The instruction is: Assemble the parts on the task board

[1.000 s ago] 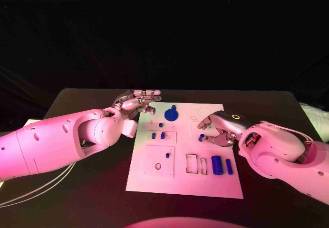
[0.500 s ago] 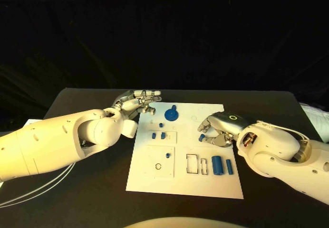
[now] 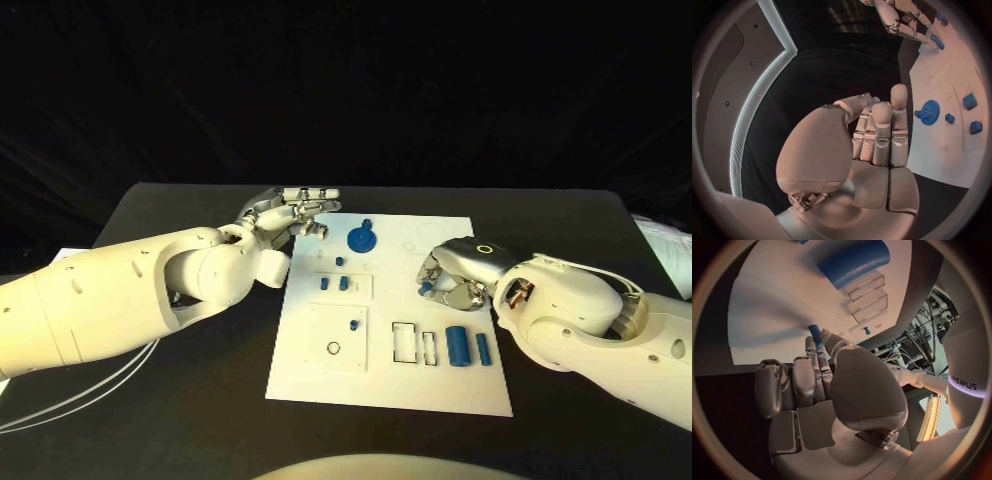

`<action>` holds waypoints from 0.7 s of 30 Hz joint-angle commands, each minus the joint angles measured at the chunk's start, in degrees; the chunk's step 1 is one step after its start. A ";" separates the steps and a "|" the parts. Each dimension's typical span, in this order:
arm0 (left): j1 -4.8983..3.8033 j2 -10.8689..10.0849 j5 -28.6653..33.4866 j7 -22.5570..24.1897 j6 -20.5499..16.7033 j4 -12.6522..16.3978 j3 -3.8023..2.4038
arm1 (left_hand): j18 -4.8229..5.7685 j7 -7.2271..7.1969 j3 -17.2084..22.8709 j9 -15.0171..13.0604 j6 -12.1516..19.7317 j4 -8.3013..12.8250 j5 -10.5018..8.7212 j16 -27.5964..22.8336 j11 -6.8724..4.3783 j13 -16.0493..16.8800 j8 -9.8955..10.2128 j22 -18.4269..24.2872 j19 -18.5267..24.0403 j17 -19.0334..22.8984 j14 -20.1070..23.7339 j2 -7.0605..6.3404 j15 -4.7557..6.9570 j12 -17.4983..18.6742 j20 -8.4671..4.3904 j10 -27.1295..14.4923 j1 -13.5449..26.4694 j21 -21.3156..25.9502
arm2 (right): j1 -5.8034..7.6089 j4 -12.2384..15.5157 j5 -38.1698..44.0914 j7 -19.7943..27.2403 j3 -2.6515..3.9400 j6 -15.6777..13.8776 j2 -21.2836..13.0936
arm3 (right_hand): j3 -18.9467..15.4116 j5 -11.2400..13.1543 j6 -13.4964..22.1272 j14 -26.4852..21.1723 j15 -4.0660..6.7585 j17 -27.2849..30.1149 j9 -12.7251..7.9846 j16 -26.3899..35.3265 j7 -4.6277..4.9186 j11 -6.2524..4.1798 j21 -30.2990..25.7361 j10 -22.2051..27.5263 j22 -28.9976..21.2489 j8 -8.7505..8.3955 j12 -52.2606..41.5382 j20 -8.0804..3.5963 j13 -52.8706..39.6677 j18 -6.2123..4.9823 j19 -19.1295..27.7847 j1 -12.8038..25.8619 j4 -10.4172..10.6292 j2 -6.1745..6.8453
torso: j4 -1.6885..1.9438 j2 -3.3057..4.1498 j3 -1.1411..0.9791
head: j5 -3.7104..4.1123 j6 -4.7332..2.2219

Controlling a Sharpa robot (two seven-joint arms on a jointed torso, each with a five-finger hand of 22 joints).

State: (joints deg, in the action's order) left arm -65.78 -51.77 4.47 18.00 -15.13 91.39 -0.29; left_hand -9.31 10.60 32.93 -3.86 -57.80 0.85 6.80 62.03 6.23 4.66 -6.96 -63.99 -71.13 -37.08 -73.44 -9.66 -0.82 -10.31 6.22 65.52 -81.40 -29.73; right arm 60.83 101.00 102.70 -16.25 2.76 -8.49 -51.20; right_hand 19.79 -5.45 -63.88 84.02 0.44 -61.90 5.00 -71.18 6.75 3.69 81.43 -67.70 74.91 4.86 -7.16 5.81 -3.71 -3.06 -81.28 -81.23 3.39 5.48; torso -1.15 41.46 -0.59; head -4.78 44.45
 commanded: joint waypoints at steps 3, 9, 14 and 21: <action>-0.02 0.02 0.16 0.20 1.19 0.11 -0.03 | -0.99 0.23 -0.03 0.01 0.05 0.41 0.25 -0.19 -0.02 0.00 -0.02 0.05 0.27 0.03 0.32 0.73 0.00 -0.37 0.01 -0.19 -0.04 0.21 | -0.27 -0.47 1.21 0.39 -0.15 0.53 0.55 | 1.48 1.34 -1.38 1.47 0.59 -0.34 0.29 -0.55 -0.10 -0.26 0.38 -1.48 2.84 0.44 0.00 -0.54 -0.13 -0.19 -0.30 -0.93 -0.17 -1.23 | -0.04 0.00 -0.04 | -0.01 0.07; -0.02 0.01 0.16 0.16 1.24 0.03 -0.03 | -0.99 0.23 -0.03 0.01 0.05 0.41 0.25 -0.19 -0.02 0.00 -0.02 0.05 0.27 0.03 0.32 0.73 0.00 -0.37 0.01 -0.19 -0.04 0.21 | -0.36 -0.94 1.71 0.43 -0.15 -3.37 0.98 | 2.75 2.21 -2.59 1.57 0.84 -0.71 0.65 -0.88 -0.15 -0.53 0.63 -2.93 3.19 0.74 0.17 -0.80 -0.25 -0.10 -0.55 -1.59 -0.65 -1.84 | -0.04 -0.01 -0.02 | 0.05 0.05; -0.02 -0.02 0.16 0.12 1.32 0.00 -0.02 | -0.99 0.23 -0.03 0.01 0.05 0.41 0.25 -0.19 -0.02 0.00 -0.02 0.05 0.27 0.03 0.32 0.73 0.00 -0.37 0.01 -0.19 -0.04 0.21 | -0.37 -0.43 1.65 0.71 -0.13 -5.66 0.90 | 3.41 2.22 -2.94 1.57 0.90 -0.69 0.82 -0.91 -0.08 -0.60 0.73 -3.46 3.34 0.78 0.36 -0.89 -0.28 -0.06 -0.65 -1.97 -1.03 -2.03 | 0.00 -0.07 0.02 | 0.00 0.05; -0.02 -0.12 0.16 0.12 1.37 -0.03 -0.02 | -1.01 0.22 -0.09 -0.01 0.00 0.50 0.27 -0.20 -0.04 0.03 -0.08 0.07 0.33 0.12 0.38 0.84 0.00 -0.54 0.02 -0.19 -0.02 0.27 | -0.07 3.63 -0.58 0.71 0.28 -7.03 -1.18 | 3.57 2.23 -3.04 1.58 0.91 -0.76 0.87 -0.96 -0.05 -0.61 0.76 -3.57 3.37 0.79 0.44 -0.91 -0.29 -0.05 -0.66 -2.05 -1.16 -2.00 | -0.01 -0.10 0.07 | -0.20 0.09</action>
State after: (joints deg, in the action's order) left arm -65.77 -51.89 4.47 17.92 -14.89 91.30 -0.29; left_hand -9.31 10.60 32.77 -3.86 -57.80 1.02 6.80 62.04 6.23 4.66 -6.96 -64.00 -71.13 -37.01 -73.44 -9.20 -0.83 -10.65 6.22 65.52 -81.41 -29.73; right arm 60.69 103.87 103.02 -16.18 3.01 -13.24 -52.33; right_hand 23.11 -2.95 -66.51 84.02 0.84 -62.59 6.05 -71.85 6.77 3.71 81.89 -70.39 74.94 5.51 -6.58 5.26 -3.93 -3.06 -81.83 -82.70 2.28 4.03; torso -1.16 41.39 -0.56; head -4.91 44.50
